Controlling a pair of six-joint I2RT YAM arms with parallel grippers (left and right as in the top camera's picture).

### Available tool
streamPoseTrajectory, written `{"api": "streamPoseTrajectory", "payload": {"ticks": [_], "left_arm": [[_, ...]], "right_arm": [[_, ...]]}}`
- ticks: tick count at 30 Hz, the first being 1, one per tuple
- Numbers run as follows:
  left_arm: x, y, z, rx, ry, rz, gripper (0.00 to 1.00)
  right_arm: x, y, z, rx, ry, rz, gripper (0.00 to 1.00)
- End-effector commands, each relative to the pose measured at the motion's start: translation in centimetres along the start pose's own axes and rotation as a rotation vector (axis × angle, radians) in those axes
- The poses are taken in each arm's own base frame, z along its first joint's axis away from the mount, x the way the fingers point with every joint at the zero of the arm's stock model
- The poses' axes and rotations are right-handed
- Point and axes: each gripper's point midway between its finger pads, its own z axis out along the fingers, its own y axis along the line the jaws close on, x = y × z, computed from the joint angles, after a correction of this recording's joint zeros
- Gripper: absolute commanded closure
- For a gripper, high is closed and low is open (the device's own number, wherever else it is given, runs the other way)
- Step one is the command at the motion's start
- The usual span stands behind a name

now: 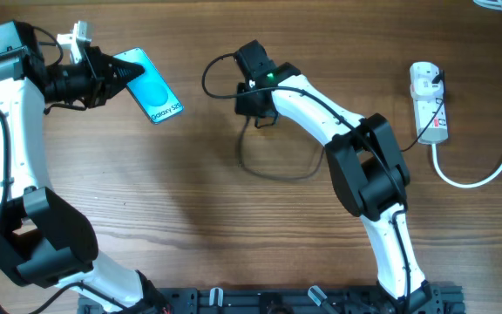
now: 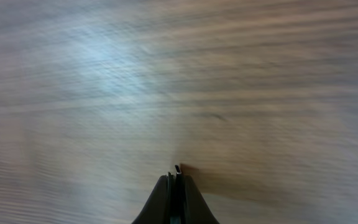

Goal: Plug charger to phone and switch on socket
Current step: 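Lower the right gripper and grasp the USB-C plug of the black cable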

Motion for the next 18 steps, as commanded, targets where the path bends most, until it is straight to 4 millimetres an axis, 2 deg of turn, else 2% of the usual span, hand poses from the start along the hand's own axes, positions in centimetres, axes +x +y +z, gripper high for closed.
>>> {"api": "streamPoseTrajectory", "payload": {"ticks": [1,3,7,9,18], "left_arm": [[-0.1,-0.3,-0.1,0.02,0.0,-0.008,0.96],[-0.1,-0.3,-0.1,0.02,0.0,-0.008,0.96],[-0.1,-0.2,-0.1,0.015,-0.001,-0.008,0.96],[-0.1,-0.1,-0.1,0.009,0.0,-0.011,0.96],[0.0,0.0,-0.1,0.004,0.001,-0.014,0.96]], "right_arm": [[-0.9,-4.1,-1.3,0.211,-0.061,-0.112,0.96],[-0.1,-4.9,-1.2,0.25,-0.032,-0.121,0.96],[1.4,-4.9,-1.2,0.25,0.024,-0.107,0.96],[2.4,-5.5,-1.0,0.269,0.056,-0.079,0.96],[3.3,-6.0,-0.7,0.281,0.086,-0.085,0.96]]}}
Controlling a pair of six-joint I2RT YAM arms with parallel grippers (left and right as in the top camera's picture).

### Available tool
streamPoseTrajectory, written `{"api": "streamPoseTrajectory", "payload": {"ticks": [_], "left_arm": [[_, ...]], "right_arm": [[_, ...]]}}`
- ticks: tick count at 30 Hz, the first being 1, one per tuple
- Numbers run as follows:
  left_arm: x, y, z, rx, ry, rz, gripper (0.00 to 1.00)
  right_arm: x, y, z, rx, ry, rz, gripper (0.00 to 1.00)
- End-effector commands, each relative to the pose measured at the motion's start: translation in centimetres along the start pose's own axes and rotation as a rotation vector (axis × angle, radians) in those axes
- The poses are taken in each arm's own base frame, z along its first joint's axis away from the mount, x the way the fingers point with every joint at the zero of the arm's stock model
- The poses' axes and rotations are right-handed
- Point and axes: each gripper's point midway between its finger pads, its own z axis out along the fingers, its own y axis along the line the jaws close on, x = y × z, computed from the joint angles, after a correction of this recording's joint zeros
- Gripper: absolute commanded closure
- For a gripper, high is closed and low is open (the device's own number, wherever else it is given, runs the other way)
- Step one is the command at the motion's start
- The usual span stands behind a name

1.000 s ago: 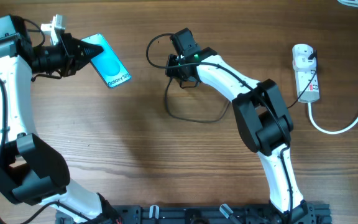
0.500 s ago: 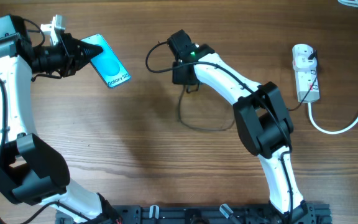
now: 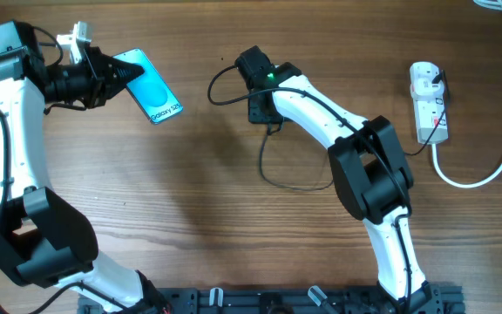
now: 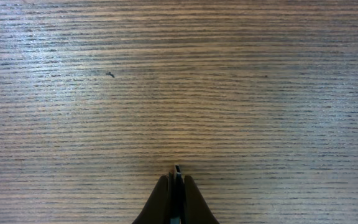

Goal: Plug charger to phone and switch on socket
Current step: 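Lower the right gripper and grasp the USB-C plug of the black cable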

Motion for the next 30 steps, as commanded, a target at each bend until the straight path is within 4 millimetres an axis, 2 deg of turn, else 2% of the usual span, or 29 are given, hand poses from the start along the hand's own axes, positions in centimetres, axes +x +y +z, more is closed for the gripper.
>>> {"api": "streamPoseTrajectory", "payload": {"ticks": [1,7,8,10,11,15,19,24,27,28,29,30], "left_arm": [[0.1,-0.3,-0.1,0.019,0.005,-0.01,0.96],[0.2,-0.3,-0.1,0.019,0.009,-0.017,0.96],[0.2,-0.3,-0.1,0.018,0.01,-0.019,0.96],[0.3,-0.3,0.0,0.018,0.011,-0.019,0.96],[0.3,-0.3,0.0,0.018,0.011,-0.02,0.96],[0.3,-0.3,0.0,0.018,0.013,-0.022,0.96],[0.3,-0.2,-0.1,0.018,0.012,-0.022,0.96],[0.3,-0.2,-0.1,0.018,0.013,-0.022,0.96],[0.3,-0.3,0.0,0.018,0.013,-0.022,0.96],[0.3,-0.3,0.0,0.018,0.013,-0.022,0.96],[0.3,-0.2,-0.1,0.018,0.013,-0.022,0.96],[0.3,-0.3,0.0,0.018,0.013,-0.022,0.96]], "right_arm": [[2.3,-1.2,1.0,0.044,0.079,-0.002,0.95],[3.9,-0.5,0.8,-0.007,0.155,0.001,0.93],[4.0,-0.4,0.8,-0.008,0.16,0.001,0.91],[4.2,-0.5,0.7,-0.007,0.171,0.001,0.76],[4.4,-0.5,0.7,-0.009,0.181,0.0,0.73],[5.6,-0.8,0.5,0.002,0.231,0.023,0.72],[6.1,0.4,0.3,-0.064,0.268,0.044,0.72],[5.8,0.8,0.3,-0.08,0.258,0.086,0.72],[5.5,1.1,0.4,-0.091,0.246,0.113,0.76],[5.4,1.3,0.4,-0.099,0.244,0.113,0.83],[5.3,1.3,0.4,-0.102,0.242,0.113,0.95],[5.3,1.3,0.4,-0.101,0.242,0.113,0.95]]}}
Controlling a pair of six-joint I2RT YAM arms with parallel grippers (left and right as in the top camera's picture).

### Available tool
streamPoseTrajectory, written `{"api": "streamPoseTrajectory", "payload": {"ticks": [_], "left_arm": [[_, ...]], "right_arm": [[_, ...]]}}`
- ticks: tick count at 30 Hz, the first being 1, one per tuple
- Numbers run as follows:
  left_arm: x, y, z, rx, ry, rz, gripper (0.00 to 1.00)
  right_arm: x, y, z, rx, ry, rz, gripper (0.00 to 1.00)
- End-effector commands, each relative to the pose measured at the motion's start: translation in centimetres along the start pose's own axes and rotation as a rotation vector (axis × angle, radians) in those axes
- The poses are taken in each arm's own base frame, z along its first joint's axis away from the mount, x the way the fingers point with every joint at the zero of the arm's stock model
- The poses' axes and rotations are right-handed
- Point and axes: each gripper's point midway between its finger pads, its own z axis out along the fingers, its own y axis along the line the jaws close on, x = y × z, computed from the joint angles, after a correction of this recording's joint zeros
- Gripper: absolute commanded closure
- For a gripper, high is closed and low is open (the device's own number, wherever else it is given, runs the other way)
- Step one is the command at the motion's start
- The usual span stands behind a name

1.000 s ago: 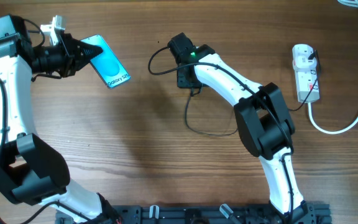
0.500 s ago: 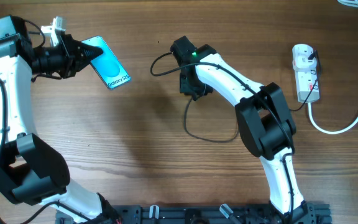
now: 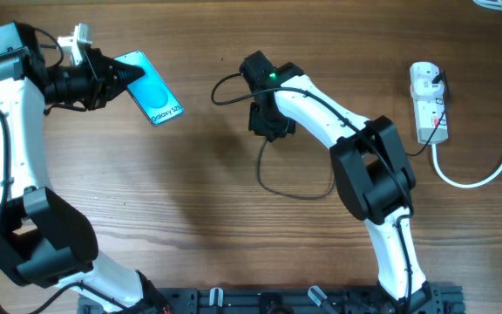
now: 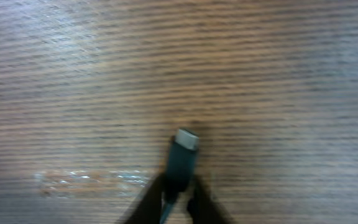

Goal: Plug charger to phone and switch on socket

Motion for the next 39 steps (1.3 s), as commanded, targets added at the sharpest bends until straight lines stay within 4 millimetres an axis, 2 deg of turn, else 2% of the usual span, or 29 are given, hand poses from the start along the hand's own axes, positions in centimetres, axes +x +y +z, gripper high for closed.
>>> {"api": "streamPoseTrajectory", "payload": {"ticks": [1,3,6,9,11,18,20,23,30,32,33,37,39], "left_arm": [[0.0,-0.4,-0.1,0.023,0.003,-0.004,0.96],[0.0,-0.4,-0.1,0.023,0.003,-0.004,0.96],[0.0,-0.3,-0.1,0.02,0.002,-0.003,0.96],[0.0,-0.3,-0.1,0.02,0.002,-0.004,0.96],[0.0,-0.3,-0.1,0.02,0.002,-0.004,0.96],[0.0,-0.3,0.0,0.02,0.003,-0.004,0.96],[0.0,-0.3,0.0,0.019,0.004,-0.005,0.96],[0.1,-0.3,0.0,0.019,0.004,-0.007,0.96],[0.1,-0.3,-0.1,0.019,0.006,-0.01,0.96],[0.1,-0.3,-0.1,0.019,0.006,-0.01,0.96],[0.1,-0.3,0.0,0.019,0.006,-0.011,0.96],[0.1,-0.3,0.0,0.019,0.007,-0.011,0.96],[0.1,-0.3,0.0,0.019,0.007,-0.011,0.96]], "right_arm": [[1.0,-0.1,1.2,0.0,0.038,0.014,0.95],[0.7,-0.7,1.1,0.033,0.021,-0.019,0.95],[-0.6,-2.0,-0.7,0.13,-0.03,-0.092,0.95],[-1.7,-2.1,-2.0,0.172,-0.08,-0.189,0.95],[-1.6,-2.1,-2.0,0.187,-0.082,-0.212,0.95],[1.2,-0.6,1.2,0.205,-0.058,-0.268,0.95],[1.8,-0.8,1.8,0.202,-0.042,-0.239,0.88],[2.3,-0.3,2.0,0.165,-0.018,-0.217,0.8],[2.8,0.3,2.6,0.122,-0.002,-0.17,0.78],[3.0,1.0,3.0,0.08,0.006,-0.168,0.82],[3.0,1.3,3.0,0.065,0.01,-0.152,0.95],[2.2,1.7,2.6,0.05,-0.018,-0.169,0.96],[1.6,2.0,1.3,0.036,-0.038,-0.169,0.96]]}}
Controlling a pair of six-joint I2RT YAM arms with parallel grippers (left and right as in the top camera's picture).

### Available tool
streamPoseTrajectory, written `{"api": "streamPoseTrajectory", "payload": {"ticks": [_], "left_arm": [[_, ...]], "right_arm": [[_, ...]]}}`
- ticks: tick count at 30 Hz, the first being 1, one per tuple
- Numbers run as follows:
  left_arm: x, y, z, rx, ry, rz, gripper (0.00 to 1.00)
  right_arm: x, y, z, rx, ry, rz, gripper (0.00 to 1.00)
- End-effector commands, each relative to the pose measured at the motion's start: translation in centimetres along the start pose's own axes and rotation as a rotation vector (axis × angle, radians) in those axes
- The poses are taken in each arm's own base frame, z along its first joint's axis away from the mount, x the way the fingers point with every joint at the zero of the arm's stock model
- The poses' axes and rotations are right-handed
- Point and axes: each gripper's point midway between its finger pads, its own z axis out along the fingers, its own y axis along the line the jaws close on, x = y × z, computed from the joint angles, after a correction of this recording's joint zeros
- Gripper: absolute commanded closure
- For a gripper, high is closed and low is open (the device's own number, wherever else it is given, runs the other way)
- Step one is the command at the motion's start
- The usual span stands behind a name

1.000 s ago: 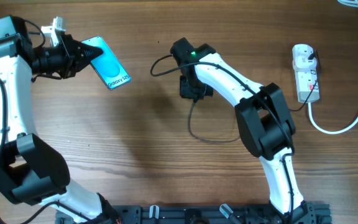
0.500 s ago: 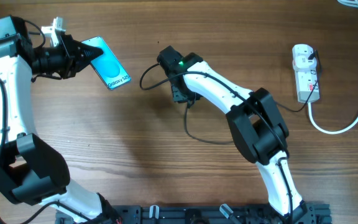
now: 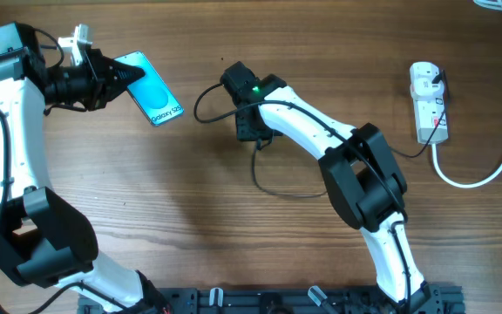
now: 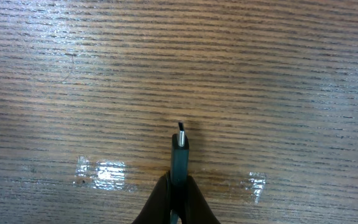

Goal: Plug charger to phone and switch on socket

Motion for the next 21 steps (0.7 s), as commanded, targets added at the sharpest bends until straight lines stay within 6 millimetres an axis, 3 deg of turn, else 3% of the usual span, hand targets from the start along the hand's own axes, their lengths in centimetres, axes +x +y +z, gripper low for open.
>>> {"api": "streamPoseTrajectory", "payload": {"ticks": [1,3,8,12,17,21], "left_arm": [[0.0,-0.3,-0.1,0.02,0.003,-0.005,0.96],[0.1,-0.3,-0.1,0.02,0.005,-0.008,0.96],[0.4,-0.2,-0.1,0.018,0.015,-0.026,0.96],[0.4,-0.3,0.0,0.018,0.016,-0.026,0.96],[0.7,-0.2,-0.1,0.018,0.023,-0.026,0.96],[1.2,-0.4,0.2,0.021,0.044,0.001,0.96]], "right_arm": [[0.6,0.0,0.0,-0.027,0.033,0.001,0.96],[-0.3,0.9,-2.5,-0.088,-0.012,-0.041,0.96],[-1.2,4.9,-11.9,-0.437,-0.107,-0.246,0.96],[-0.5,5.8,-18.5,-0.717,-0.132,-0.358,0.96],[1.6,5.1,-22.7,-0.896,-0.113,-0.444,0.95],[3.1,4.2,-24.6,-0.948,-0.131,-0.451,0.95]]}}
